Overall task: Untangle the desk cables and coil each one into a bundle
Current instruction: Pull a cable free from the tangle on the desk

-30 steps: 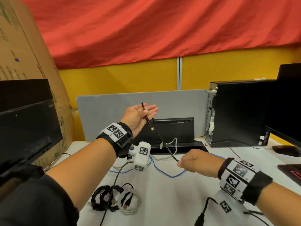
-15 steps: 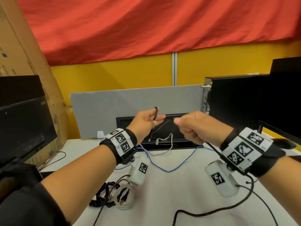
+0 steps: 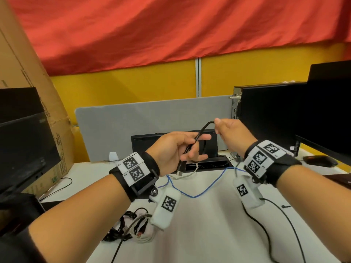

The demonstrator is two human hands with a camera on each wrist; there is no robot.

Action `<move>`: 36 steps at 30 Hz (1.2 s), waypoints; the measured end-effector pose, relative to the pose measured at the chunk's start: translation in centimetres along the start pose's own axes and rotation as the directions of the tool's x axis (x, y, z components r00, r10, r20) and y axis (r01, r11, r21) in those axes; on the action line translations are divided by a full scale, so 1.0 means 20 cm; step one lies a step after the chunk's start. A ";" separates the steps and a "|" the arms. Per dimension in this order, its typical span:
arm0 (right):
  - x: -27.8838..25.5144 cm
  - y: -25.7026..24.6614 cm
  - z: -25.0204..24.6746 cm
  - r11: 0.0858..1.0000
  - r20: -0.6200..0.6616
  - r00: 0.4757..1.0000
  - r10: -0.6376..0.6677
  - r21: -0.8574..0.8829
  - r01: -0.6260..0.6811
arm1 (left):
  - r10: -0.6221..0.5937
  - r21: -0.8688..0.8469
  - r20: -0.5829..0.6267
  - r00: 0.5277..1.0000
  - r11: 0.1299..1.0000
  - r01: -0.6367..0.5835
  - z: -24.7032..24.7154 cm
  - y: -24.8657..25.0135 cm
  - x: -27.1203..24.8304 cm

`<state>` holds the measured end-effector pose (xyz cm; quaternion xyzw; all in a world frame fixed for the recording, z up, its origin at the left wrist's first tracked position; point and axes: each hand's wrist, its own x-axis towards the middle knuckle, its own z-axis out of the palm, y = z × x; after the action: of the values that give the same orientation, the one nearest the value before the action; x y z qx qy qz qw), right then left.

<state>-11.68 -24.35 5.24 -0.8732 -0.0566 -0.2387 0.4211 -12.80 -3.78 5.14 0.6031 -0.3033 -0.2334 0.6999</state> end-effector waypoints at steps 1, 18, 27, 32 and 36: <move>-0.01 0.02 0.03 1.000 0.031 0.999 0.006 -0.011 -0.005 | 0.012 -0.039 -0.012 1.000 0.999 -0.013 0.01 0.00 0.01; -0.27 0.05 0.33 0.988 0.446 0.892 0.072 0.091 -0.125 | 0.168 -0.283 -0.143 0.975 0.937 -0.203 -0.05 -0.07 0.07; -0.36 0.03 0.38 0.999 0.425 0.905 -0.032 0.035 0.019 | 0.208 -0.257 -0.256 0.944 0.927 -0.274 -0.08 -0.10 0.07; -0.35 -0.03 0.33 0.984 0.446 0.890 -0.094 -0.095 0.152 | 0.239 -0.051 -0.265 0.934 0.964 -0.261 -0.10 -0.07 0.04; -0.29 -0.09 0.21 0.915 0.430 0.890 -0.151 -0.280 0.290 | 0.162 0.324 -0.237 0.958 0.943 -0.079 -0.12 -0.08 0.03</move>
<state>-15.73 -19.36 1.60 -0.9499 -0.1998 -0.1085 0.2146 -10.62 -2.69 3.49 0.7113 -0.2784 -0.0580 0.6428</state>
